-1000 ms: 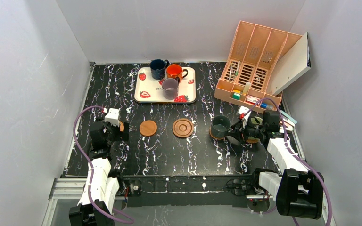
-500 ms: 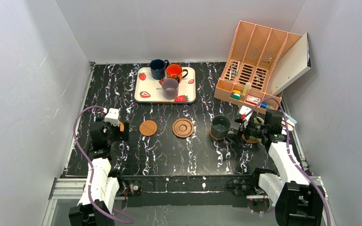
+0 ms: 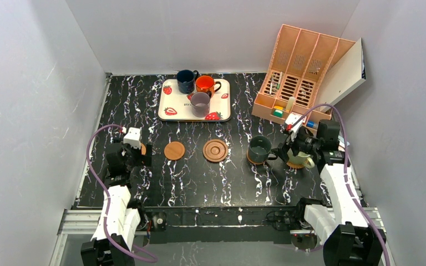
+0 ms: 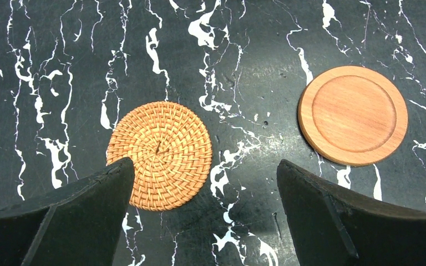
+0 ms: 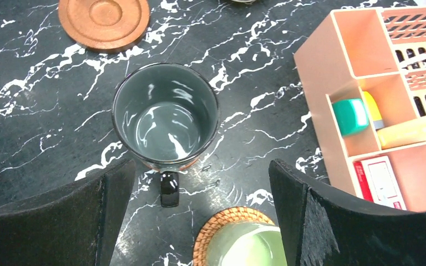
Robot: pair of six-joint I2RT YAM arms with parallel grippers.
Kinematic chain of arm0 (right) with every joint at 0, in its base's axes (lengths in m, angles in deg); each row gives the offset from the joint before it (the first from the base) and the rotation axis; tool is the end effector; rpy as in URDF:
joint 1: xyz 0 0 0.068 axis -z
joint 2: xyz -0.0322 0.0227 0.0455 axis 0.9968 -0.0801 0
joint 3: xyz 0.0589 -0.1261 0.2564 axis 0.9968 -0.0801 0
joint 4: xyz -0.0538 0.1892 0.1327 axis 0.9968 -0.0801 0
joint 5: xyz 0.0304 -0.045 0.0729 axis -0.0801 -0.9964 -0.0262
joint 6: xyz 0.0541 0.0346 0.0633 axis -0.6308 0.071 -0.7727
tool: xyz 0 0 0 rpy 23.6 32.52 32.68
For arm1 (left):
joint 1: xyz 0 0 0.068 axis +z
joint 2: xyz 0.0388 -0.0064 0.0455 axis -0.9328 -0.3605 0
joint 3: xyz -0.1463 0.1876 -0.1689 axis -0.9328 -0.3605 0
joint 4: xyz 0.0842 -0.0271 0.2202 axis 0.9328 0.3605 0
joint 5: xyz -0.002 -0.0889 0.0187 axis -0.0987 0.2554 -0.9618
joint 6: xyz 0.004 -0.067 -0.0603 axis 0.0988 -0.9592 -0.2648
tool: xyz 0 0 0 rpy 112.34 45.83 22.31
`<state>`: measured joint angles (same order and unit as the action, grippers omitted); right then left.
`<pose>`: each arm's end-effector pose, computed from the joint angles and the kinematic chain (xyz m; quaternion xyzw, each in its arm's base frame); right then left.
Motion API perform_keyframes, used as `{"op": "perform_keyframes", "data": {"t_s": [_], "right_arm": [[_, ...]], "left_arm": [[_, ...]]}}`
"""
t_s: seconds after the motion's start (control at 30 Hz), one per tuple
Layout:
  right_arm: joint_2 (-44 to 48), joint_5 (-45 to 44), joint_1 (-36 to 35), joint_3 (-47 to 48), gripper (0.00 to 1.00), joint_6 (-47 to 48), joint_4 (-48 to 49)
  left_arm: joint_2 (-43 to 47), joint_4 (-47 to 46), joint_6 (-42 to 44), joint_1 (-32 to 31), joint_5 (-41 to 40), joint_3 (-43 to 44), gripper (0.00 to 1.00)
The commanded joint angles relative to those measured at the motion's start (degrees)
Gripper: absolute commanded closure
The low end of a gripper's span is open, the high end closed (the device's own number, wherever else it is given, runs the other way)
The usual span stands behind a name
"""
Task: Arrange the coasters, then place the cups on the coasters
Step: Move the cup to the tray.
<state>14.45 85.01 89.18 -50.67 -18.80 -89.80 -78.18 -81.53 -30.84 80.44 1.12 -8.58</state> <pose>0.1768 0.0460 0.2559 -0.4342 0.7139 0.1519 0.5280 0.1733 0.0130 0.2041 0.1038 0.8140 0.0195 0.5712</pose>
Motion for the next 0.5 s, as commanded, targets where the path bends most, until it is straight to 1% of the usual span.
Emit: {"op": "perform_keyframes", "data": {"t_s": [0.0, 0.1, 0.2, 0.33, 0.47], "right_arm": [[-1.96, -3.58, 0.02, 7.42, 0.01, -1.49, -4.55], [-3.74, -6.5, 0.02, 13.75, 0.01, -3.55, -8.29], [-5.15, -9.35, 0.07, 19.89, 0.01, -6.82, -11.91], [-8.71, -13.01, -0.07, 28.95, 0.01, -11.77, -18.18], [-12.84, -13.88, -0.14, 35.58, 0.01, -16.33, -22.49]], "left_arm": [[-0.72, -0.27, 0.78, 0.38, 1.85, 1.14, 0.02], [-2.17, -0.05, 1.94, 0.38, 4.46, 1.74, 0.02], [-6.11, 0.72, 2.36, 0.38, 5.83, 4.64, 0.02], [-17.58, 2.73, 0.95, 0.3, 5.66, 13.85, 0.02], [-30.8, 4.35, -2.85, -1.51, 3.12, 27.35, 0.02]]}}
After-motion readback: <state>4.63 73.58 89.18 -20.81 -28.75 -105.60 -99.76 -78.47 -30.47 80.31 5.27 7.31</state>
